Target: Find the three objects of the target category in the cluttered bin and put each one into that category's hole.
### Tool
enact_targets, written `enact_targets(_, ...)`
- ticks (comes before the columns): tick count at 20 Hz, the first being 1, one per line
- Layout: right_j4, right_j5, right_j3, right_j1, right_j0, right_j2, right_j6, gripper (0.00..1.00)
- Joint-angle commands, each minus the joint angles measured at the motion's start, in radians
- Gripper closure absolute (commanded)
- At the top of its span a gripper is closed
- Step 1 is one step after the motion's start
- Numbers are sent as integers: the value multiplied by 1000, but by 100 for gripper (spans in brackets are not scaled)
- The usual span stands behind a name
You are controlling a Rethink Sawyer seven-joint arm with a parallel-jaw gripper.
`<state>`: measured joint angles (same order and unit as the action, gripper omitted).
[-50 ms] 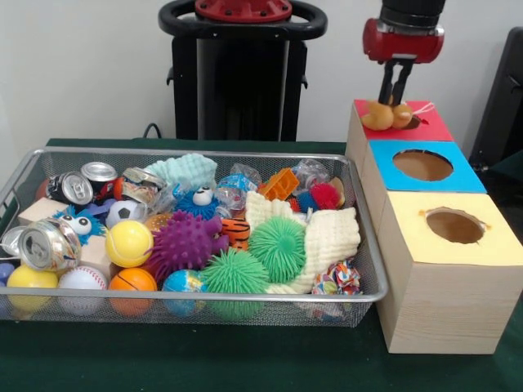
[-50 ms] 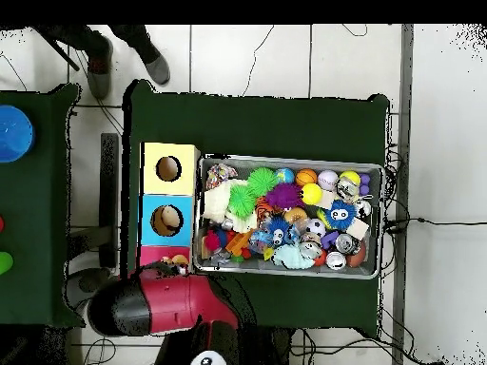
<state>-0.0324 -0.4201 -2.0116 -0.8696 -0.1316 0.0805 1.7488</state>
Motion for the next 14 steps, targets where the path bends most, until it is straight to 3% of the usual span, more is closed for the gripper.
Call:
enact_targets(1, -59, 47, -33, 32, 21, -65, 70, 100)
enact_targets(6, -74, 25, 22, 63, -41, -4, 116, 100)
enact_targets(14, -49, 38, 30, 100, -163, 65, 208, 100)
